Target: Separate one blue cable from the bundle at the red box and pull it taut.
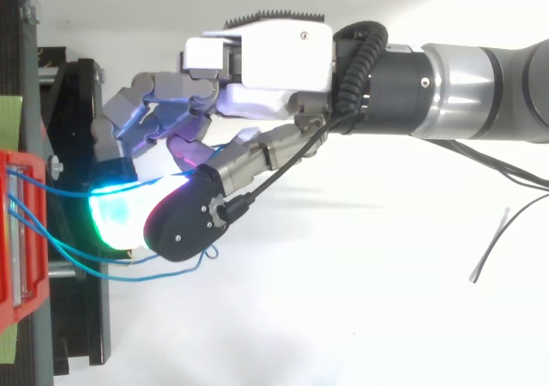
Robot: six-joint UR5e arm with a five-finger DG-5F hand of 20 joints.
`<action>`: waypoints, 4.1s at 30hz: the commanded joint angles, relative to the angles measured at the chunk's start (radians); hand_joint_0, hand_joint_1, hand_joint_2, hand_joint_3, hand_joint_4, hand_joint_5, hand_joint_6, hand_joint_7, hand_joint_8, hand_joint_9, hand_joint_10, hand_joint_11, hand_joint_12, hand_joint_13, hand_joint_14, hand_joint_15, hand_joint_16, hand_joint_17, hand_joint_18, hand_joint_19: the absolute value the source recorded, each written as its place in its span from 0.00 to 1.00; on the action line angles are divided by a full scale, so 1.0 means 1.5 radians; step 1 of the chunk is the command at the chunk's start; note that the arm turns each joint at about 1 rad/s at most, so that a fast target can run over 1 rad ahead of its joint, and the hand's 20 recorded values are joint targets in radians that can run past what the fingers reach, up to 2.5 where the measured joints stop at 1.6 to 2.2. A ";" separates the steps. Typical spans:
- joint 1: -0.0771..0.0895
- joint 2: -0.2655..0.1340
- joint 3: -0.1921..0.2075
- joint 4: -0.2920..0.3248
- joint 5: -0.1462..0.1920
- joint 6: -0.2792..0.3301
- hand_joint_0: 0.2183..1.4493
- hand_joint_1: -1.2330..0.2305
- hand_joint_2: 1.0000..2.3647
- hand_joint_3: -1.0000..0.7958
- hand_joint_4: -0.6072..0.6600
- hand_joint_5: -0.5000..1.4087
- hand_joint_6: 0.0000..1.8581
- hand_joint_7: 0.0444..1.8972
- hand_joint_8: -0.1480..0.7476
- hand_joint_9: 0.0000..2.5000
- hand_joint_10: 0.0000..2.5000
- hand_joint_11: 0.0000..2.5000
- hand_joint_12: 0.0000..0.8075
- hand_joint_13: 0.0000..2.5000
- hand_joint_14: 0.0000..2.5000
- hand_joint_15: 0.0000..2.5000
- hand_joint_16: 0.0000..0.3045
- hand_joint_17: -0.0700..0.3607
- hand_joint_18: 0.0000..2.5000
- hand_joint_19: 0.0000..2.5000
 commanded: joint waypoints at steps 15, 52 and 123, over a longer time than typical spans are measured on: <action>0.004 0.000 -0.001 0.012 0.007 -0.020 0.27 0.46 0.00 0.28 0.67 0.13 0.48 0.47 0.52 0.30 0.00 0.65 0.45 0.33 0.94 0.51 0.15 0.41 0.45 0.49; 0.005 0.000 -0.014 0.039 0.028 0.009 0.28 0.55 0.00 0.28 0.67 0.13 0.48 0.47 0.54 0.17 0.88 0.44 0.45 0.30 1.00 0.48 0.14 0.39 0.44 0.50; 0.000 0.000 0.000 0.038 0.053 0.016 0.34 0.37 0.01 0.37 0.60 0.14 0.50 0.48 0.50 0.19 0.89 0.45 0.43 0.32 1.00 0.49 0.14 0.39 0.45 0.50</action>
